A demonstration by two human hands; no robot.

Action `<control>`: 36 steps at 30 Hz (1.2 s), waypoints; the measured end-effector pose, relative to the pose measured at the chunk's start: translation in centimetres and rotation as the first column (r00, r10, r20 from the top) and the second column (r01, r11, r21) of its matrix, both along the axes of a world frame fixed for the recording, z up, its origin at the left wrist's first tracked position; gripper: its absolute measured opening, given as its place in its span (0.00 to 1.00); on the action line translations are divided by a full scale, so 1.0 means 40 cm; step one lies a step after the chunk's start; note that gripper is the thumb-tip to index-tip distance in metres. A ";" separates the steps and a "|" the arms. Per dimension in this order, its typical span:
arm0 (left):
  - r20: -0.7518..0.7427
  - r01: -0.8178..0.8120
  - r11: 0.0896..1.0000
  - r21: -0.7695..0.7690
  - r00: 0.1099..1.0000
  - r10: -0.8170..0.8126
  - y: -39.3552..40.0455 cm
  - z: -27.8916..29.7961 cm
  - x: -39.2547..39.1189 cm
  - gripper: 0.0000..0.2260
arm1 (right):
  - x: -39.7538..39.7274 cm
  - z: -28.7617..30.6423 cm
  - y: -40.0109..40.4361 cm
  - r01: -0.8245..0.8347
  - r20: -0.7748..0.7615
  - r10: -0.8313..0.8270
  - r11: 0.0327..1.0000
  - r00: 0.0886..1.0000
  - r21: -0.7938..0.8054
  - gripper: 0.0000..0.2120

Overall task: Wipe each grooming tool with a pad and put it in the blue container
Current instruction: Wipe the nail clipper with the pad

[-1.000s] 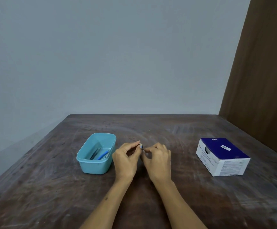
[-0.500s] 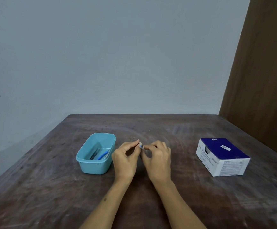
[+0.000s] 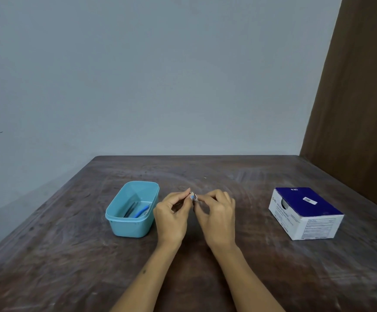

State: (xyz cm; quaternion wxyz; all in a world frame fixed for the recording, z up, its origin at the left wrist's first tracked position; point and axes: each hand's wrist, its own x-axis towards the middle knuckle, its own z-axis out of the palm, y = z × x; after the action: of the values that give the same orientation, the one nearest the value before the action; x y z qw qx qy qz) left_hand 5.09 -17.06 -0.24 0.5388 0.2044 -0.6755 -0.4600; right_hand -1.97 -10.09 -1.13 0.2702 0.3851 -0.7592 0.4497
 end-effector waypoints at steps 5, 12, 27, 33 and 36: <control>0.005 0.005 1.000 0.008 1.000 -0.005 0.000 0.000 0.000 0.09 | 0.000 -0.006 -0.002 0.054 -0.005 -0.054 0.998 0.999 0.031 0.05; 0.013 0.004 1.000 -0.016 1.000 -0.004 0.000 0.004 0.005 0.09 | -0.001 -0.002 -0.002 0.029 -0.030 -0.028 0.999 0.999 0.015 0.04; -0.003 0.072 0.969 0.237 0.997 -0.074 0.003 -0.011 -0.006 0.14 | -0.001 0.007 0.008 0.139 -0.096 -0.141 0.990 0.985 -0.025 0.06; 0.026 0.068 0.973 0.221 0.997 -0.076 0.015 -0.007 -0.008 0.03 | -0.003 0.003 0.004 0.121 -0.194 -0.130 0.991 0.972 -0.059 0.05; 0.014 0.059 0.975 0.215 0.998 -0.063 0.015 -0.008 -0.008 0.03 | -0.005 0.004 0.004 0.076 -0.189 -0.089 0.994 0.978 -0.076 0.06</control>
State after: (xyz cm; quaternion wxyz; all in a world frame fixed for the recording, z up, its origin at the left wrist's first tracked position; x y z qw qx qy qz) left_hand 4.77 -16.45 -0.56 0.4921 0.2453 -0.6334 -0.5445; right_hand -2.15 -9.95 -0.97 0.3737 0.3854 -0.7291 0.4245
